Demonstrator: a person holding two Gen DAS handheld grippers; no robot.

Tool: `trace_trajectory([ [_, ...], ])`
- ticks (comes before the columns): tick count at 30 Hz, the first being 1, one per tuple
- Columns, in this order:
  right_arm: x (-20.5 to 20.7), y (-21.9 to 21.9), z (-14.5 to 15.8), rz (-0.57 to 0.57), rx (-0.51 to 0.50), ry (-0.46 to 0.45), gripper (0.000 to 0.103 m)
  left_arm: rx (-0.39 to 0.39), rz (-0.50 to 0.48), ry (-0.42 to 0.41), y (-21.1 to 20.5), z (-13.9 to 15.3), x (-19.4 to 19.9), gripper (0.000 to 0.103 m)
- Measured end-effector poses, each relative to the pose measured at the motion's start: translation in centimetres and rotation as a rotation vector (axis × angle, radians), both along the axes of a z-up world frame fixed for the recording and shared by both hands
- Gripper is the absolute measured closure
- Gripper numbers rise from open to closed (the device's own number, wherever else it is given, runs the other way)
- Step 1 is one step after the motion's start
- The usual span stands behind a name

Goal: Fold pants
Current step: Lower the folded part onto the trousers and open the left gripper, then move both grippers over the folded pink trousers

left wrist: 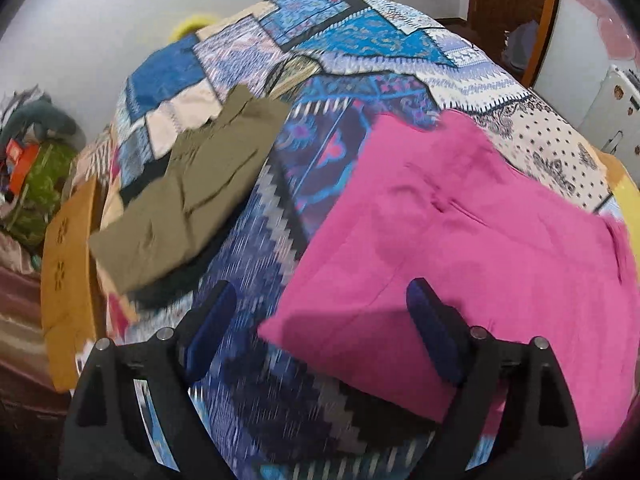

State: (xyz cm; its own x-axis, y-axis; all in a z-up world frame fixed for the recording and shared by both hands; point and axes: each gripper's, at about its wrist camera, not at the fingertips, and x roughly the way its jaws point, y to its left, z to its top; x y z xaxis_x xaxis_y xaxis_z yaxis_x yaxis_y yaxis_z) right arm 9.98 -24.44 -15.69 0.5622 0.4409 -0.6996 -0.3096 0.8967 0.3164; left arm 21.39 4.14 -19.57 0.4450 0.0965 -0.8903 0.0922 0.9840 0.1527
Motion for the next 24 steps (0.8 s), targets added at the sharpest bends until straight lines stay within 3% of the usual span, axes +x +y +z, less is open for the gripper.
trace_trajectory([
  [12, -0.3, 4.6, 0.5, 0.136, -0.012, -0.024, 0.029, -0.164, 0.052, 0.008, 2.7, 1.0, -8.0, 0.015],
  [20, 0.5, 5.3, -1.9, 0.173, -0.035, 0.021, 0.030, -0.162, 0.057, -0.027, 3.3, 1.2, -9.0, 0.015],
  [24, 0.4, 4.3, -1.6, 0.146, -0.066, 0.014, 0.030, -0.094, 0.067, -0.039, 4.2, 1.5, -9.6, 0.015],
])
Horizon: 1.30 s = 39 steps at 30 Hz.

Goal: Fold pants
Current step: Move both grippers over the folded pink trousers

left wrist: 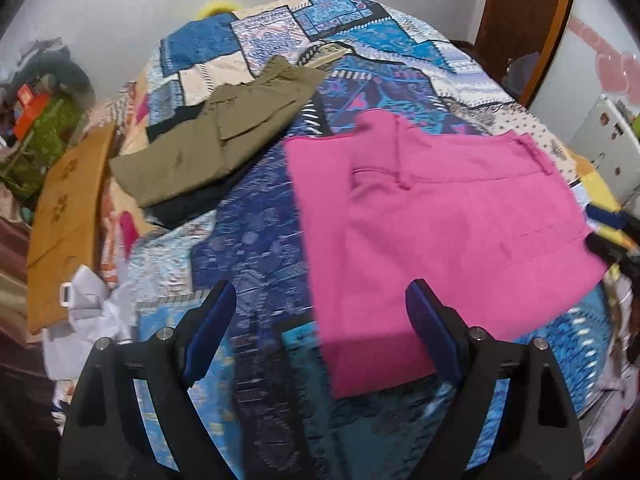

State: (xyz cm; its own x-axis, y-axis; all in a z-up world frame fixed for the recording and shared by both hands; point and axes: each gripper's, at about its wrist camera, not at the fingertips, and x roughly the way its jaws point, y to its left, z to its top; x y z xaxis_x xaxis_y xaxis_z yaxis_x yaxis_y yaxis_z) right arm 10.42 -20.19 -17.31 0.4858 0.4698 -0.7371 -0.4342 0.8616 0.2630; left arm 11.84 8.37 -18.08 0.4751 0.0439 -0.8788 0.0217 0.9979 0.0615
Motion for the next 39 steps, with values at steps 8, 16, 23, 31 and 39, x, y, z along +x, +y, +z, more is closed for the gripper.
trace_trajectory([
  [8, 0.4, -0.7, 2.7, -0.014, 0.023, -0.056, 0.031, -0.022, -0.008, -0.112, 0.0, 3.6, 0.7, 0.016],
  [16, 2.3, 4.9, 4.1, 0.151, 0.036, -0.090, 0.048, -0.146, -0.124, -0.168, -3.8, 5.6, 4.4, 0.041],
  [23, 3.5, 7.8, 1.8, 0.224, -0.035, -0.043, 0.061, -0.145, -0.211, -0.064, -6.6, 1.4, 6.2, 0.069],
  [31, 2.8, 7.3, 0.4, 0.234, -0.046, -0.007, 0.061, -0.055, -0.274, -0.078, -6.9, -0.5, 3.9, 0.068],
  [39, 0.8, 4.5, 0.6, 0.175, -0.069, -0.027, 0.063, -0.052, -0.222, -0.089, -4.1, -0.1, 0.9, 0.068],
])
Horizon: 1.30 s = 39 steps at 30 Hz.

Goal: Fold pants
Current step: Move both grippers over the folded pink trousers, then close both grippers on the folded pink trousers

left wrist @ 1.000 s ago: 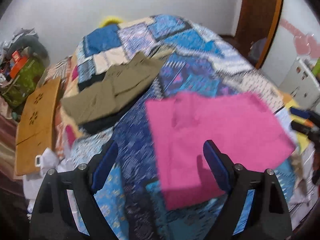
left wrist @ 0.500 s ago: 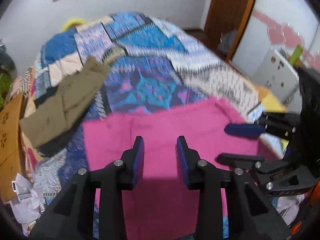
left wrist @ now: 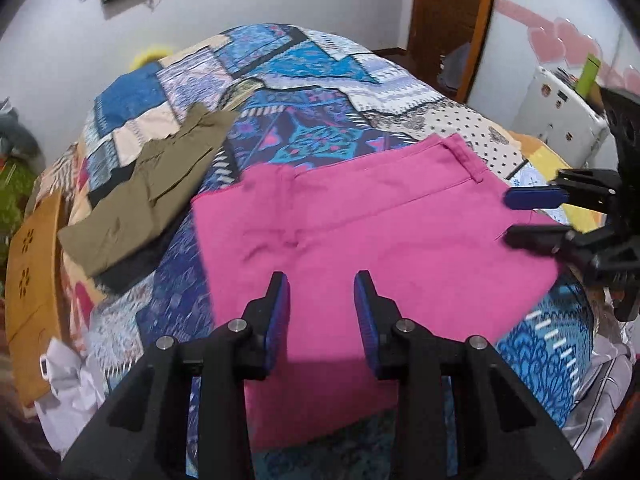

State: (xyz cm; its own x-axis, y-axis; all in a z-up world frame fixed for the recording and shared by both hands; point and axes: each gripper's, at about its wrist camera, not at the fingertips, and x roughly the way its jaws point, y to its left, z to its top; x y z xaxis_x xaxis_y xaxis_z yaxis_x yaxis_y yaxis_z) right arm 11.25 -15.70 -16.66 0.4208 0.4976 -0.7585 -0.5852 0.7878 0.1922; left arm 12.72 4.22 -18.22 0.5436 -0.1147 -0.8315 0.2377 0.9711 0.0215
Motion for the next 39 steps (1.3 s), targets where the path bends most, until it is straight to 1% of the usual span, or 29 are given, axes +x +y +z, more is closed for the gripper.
trace_trajectory([
  [2, -0.2, -1.1, 0.0, -0.037, 0.002, 0.006, 0.063, 0.021, 0.035, 0.009, 0.7, -0.2, -0.2, 0.068],
  [4, -0.4, -2.6, -0.1, -0.077, 0.025, 0.026, 0.063, -0.007, 0.061, 0.018, 1.8, -0.5, -0.6, 0.066],
  [6, -0.6, -3.5, -0.3, -0.104, 0.033, 0.036, 0.063, -0.033, 0.087, 0.026, 2.7, -0.6, -0.8, 0.060],
  [8, -0.8, -4.2, -0.5, -0.130, 0.014, 0.028, 0.063, -0.038, 0.109, 0.025, 3.3, -0.6, -1.1, 0.053],
  [9, -0.8, -4.5, -0.6, -0.143, -0.001, 0.031, 0.062, -0.043, 0.118, 0.025, 3.5, -0.5, -1.2, 0.052],
  [10, -0.8, -4.8, -0.7, -0.150, 0.000, 0.037, 0.062, -0.035, 0.124, 0.026, 3.6, -0.5, -1.3, 0.052],
  [12, -0.7, -5.6, -0.7, -0.174, 0.011, 0.053, 0.060, 0.003, 0.130, 0.027, 3.6, -0.4, -1.2, 0.048],
  [15, -0.5, -6.0, -0.4, -0.195, -0.032, 0.034, 0.060, 0.061, 0.157, 0.001, 4.0, 0.4, -1.0, 0.048],
  [16, -0.6, -6.1, -0.2, -0.199, -0.028, 0.033, 0.059, 0.053, 0.166, -0.001, 4.3, 0.7, -0.8, 0.048],
  [17, -0.6, -6.3, 0.0, -0.206, -0.016, 0.033, 0.056, 0.036, 0.174, -0.001, 4.6, 1.0, -0.5, 0.046],
  [18, -0.5, -6.4, 0.3, -0.214, 0.003, 0.034, 0.049, 0.002, 0.189, -0.003, 5.1, 1.4, -0.1, 0.041],
  [19, -0.4, -6.5, 0.5, -0.221, 0.018, 0.033, 0.046, -0.030, 0.199, -0.007, 5.4, 1.7, 0.2, 0.037],
  [20, -0.3, -6.5, 0.8, -0.229, 0.035, 0.030, 0.041, -0.068, 0.208, -0.013, 5.7, 2.0, 0.6, 0.032],
  [21, -0.1, -6.4, 1.1, -0.234, 0.052, 0.025, 0.038, -0.093, 0.210, -0.016, 5.7, 2.3, 0.9, 0.030],
  [23, 0.2, -6.0, 1.4, -0.228, 0.082, 0.019, 0.037, -0.140, 0.204, -0.021, 5.6, 2.6, 1.7, 0.022],
  [24, 0.4, -5.7, 1.5, -0.226, 0.096, 0.019, 0.036, -0.147, 0.200, -0.019, 5.4, 2.6, 2.0, 0.019],
  [27, 1.1, -4.7, 1.1, -0.208, 0.113, 0.041, 0.034, -0.172, 0.177, 0.015, 4.7, 1.7, 3.2, 0.019],
  [29, 1.7, -4.0, 0.3, -0.201, 0.100, 0.069, 0.034, -0.173, 0.171, 0.062, 4.4, 0.5, 4.1, 0.019],
  [32, 2.7, -3.3, -1.5, -0.196, 0.096, 0.144, 0.034, -0.175, 0.153, 0.142, 4.1, -1.4, 5.0, 0.018],
  [33, 2.9, -3.3, -1.9, -0.199, 0.111, 0.162, 0.031, -0.209, 0.153, 0.150, 4.3, -1.8, 5.2, 0.018],
  [36, 3.2, -3.0, -1.9, -0.180, 0.118, 0.160, 0.031, -0.274, 0.151, 0.180, 4.6, -2.3, 5.6, 0.018],
  [38, 3.4, -2.7, -1.9, -0.156, 0.134, 0.164, 0.031, -0.292, 0.149, 0.190, 4.6, -2.6, 5.9, 0.018],
  [39, 3.5, -2.4, -1.9, -0.144, 0.134, 0.162, 0.031, -0.300, 0.149, 0.191, 4.4, -2.7, 6.1, 0.021],
])
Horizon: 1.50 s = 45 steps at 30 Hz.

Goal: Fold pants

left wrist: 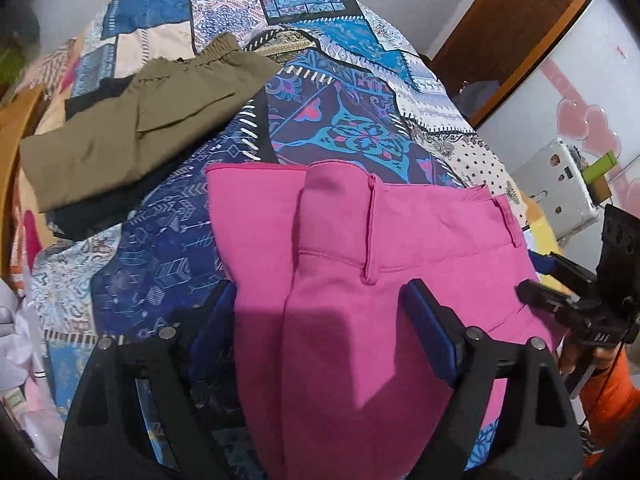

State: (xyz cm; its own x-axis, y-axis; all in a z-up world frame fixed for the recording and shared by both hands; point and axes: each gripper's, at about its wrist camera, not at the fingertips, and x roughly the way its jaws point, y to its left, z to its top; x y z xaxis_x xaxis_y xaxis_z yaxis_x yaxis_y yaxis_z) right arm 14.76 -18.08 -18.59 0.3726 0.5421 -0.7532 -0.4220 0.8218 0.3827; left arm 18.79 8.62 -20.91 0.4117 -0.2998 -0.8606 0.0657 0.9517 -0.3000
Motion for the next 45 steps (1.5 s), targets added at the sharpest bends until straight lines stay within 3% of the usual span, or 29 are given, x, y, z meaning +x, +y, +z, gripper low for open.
trace_trajectory([
  [2, 0.1, 0.4, 0.0, 0.016, -0.009, -0.014, 0.036, -0.010, 0.000, -0.004, -0.3, 0.1, 0.2, 0.028],
  [6, 0.6, 0.8, 0.0, 0.017, 0.008, -0.014, 0.062, -0.012, 0.003, -0.029, -0.6, 0.8, 0.3, 0.056],
  [8, 0.9, 0.7, 0.1, 0.003, 0.014, -0.014, 0.071, 0.007, 0.013, -0.054, -0.7, 1.4, 0.1, 0.066],
  [12, 1.0, 0.4, 0.9, -0.010, 0.026, -0.043, 0.086, 0.011, 0.014, -0.087, -0.7, 2.7, -0.2, 0.079],
  [21, 2.1, 2.4, 5.2, 0.028, 0.036, -0.169, 0.091, 0.147, 0.015, -0.246, -1.0, 7.8, -1.0, 0.082],
  [27, 3.8, 4.8, 9.4, 0.052, 0.057, -0.284, 0.091, 0.156, 0.078, -0.350, 2.0, 12.8, 0.0, 0.082],
  [33, 6.0, 8.5, 12.7, 0.082, 0.068, -0.376, 0.091, 0.182, 0.129, -0.421, 5.5, 16.0, 1.5, 0.082],
  [38, 7.9, 11.7, 13.8, 0.117, 0.068, -0.409, 0.091, 0.195, 0.183, -0.439, 8.7, 16.5, 2.6, 0.082],
  [45, 11.4, 16.4, 12.3, 0.167, 0.058, -0.402, 0.091, 0.194, 0.256, -0.385, 13.4, 13.7, 5.2, 0.082],
])
